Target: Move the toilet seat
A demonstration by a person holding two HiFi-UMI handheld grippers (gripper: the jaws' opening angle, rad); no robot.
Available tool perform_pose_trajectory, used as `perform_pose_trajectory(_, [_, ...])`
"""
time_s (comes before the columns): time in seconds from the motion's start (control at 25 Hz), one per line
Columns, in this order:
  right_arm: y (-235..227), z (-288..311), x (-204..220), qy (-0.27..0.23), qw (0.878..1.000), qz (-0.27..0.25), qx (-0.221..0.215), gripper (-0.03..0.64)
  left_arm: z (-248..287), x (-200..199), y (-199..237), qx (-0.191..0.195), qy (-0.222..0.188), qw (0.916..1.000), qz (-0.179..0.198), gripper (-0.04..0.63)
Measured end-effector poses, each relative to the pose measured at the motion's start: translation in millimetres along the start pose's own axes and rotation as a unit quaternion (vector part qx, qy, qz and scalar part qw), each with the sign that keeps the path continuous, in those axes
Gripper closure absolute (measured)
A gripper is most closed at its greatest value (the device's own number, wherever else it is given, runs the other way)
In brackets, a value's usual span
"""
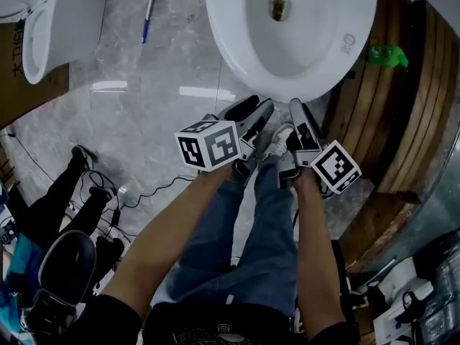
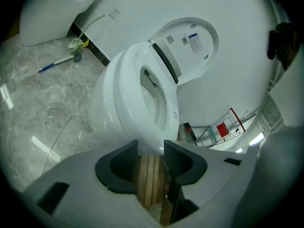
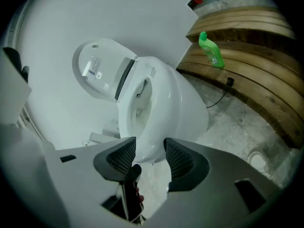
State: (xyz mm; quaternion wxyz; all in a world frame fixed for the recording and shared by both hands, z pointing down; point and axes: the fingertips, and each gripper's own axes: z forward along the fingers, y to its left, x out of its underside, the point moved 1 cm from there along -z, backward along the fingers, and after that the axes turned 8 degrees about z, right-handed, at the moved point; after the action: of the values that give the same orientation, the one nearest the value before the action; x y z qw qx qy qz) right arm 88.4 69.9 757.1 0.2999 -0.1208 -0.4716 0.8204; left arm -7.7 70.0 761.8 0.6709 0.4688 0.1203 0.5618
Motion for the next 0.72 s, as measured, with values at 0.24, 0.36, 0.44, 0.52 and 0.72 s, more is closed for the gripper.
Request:
perform_pose_trajectory(0.24, [-2.9,4.9,-6.4,-0.005,0.999,-0.001,-0.035,0.433,7.0,0.9,8.9,0.015,-0.026,0.998,-0.055,0.436])
perform_pose_trajectory(0.36, [-12.4,7.7,-9.1,-0.004,1.0,0.001,-0.015,0.433,8.9,-0.5,13.4,0.016,-0.038,0.9968,-0.069,0.436])
perform_pose_trajectory(0.44, [-20.2,8.5,-7.0,-0.008,0.999,0.035,0.008,0.433,11.6,-0.9,16.3,0.014,-0.041,0.9961,-0.077,0.436])
perform_pose_trajectory(0.52, [-22.6,10.1,-7.4,-0.008,0.999,0.041,0.009,0.432,13.3,-0.8,17.3,0.02,-0.044,0.9953,-0.085,0.428])
perform_pose_trajectory(0.72, [-24.2,14.7,-10.8,0.005,0.999,0.027,-0.018,0.43,21.9,-4.3,16.3,0.042,-0.057,0.9902,-0.121,0.416])
